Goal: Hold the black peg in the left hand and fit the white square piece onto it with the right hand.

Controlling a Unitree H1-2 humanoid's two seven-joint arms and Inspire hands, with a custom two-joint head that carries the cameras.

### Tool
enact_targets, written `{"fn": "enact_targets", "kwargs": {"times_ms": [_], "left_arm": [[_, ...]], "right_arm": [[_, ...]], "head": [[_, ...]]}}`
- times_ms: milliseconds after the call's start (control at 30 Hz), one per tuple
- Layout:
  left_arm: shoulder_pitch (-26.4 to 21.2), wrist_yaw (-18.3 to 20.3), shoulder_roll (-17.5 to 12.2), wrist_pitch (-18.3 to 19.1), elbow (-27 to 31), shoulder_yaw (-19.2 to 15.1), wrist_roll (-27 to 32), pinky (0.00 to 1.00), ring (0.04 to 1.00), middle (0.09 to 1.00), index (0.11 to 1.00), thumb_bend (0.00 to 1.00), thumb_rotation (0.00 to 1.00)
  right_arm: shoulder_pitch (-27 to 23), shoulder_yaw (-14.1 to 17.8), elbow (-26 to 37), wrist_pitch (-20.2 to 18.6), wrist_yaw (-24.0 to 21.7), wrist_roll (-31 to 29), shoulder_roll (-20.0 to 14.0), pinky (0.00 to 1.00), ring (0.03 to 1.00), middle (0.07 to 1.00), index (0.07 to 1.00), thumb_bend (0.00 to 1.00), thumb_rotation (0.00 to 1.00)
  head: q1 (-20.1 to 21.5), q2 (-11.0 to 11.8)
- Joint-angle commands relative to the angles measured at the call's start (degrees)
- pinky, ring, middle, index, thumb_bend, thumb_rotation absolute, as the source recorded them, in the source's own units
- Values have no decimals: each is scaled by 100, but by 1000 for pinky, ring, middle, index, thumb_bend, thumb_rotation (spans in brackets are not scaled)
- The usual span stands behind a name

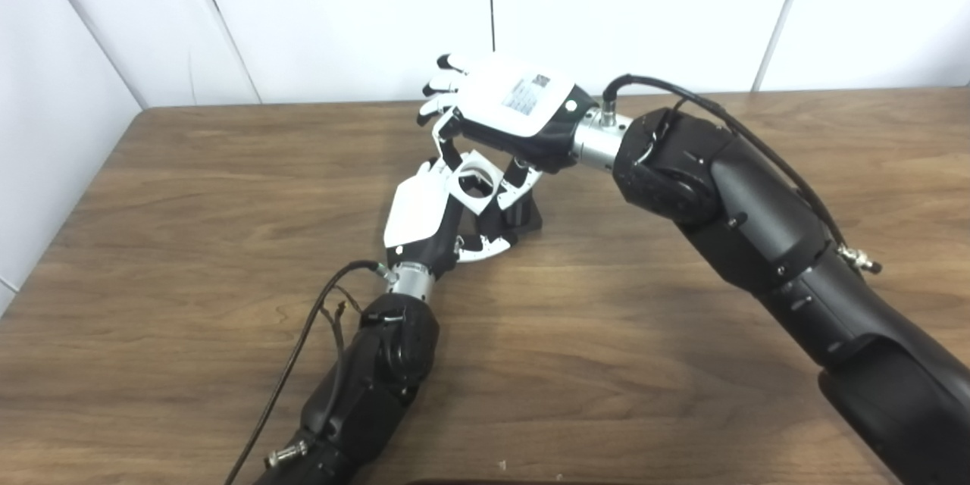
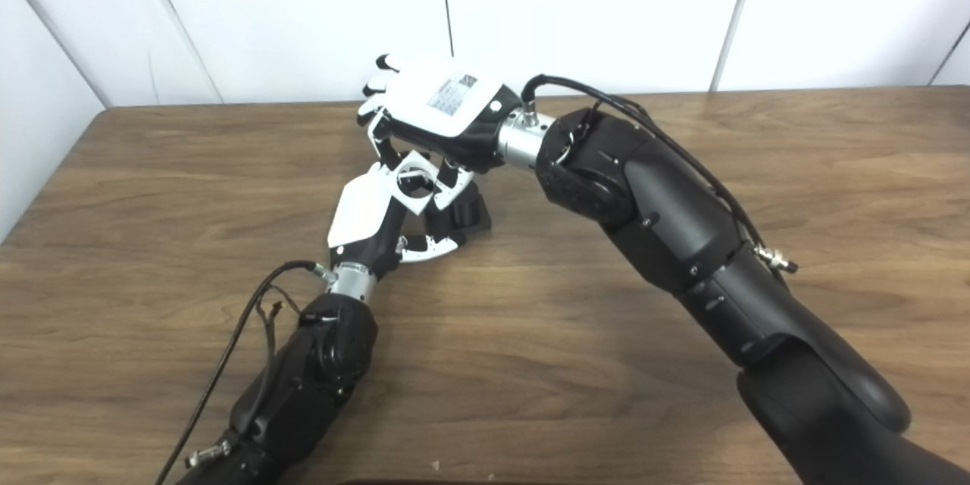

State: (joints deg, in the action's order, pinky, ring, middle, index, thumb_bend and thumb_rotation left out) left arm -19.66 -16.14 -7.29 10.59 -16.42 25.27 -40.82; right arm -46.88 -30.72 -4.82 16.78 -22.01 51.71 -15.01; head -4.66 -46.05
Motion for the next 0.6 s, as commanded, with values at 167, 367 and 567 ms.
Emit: {"fn": "enact_targets", "kwargs": {"times_ms": [167, 367, 567], "left_arm": [[253, 499, -12, 197, -423, 219, -111, 965, 943, 899, 492, 515, 91], [299, 523, -66, 198, -349, 230, -129, 957, 940, 896, 492, 514, 92], [314, 590, -70, 279, -289, 232, -132, 978, 950, 901, 492, 515, 91]], "right_arm": [[-333, 185, -157, 201, 321, -35, -68, 940, 885, 806, 483, 509, 149], [-403, 263, -96, 114, 131, -10, -182, 967, 907, 824, 483, 507, 151], [-409, 298, -168, 133, 191, 39, -260, 952, 889, 820, 482, 509, 150]], "head": [[96, 23], [198, 27], [182, 11]]}}
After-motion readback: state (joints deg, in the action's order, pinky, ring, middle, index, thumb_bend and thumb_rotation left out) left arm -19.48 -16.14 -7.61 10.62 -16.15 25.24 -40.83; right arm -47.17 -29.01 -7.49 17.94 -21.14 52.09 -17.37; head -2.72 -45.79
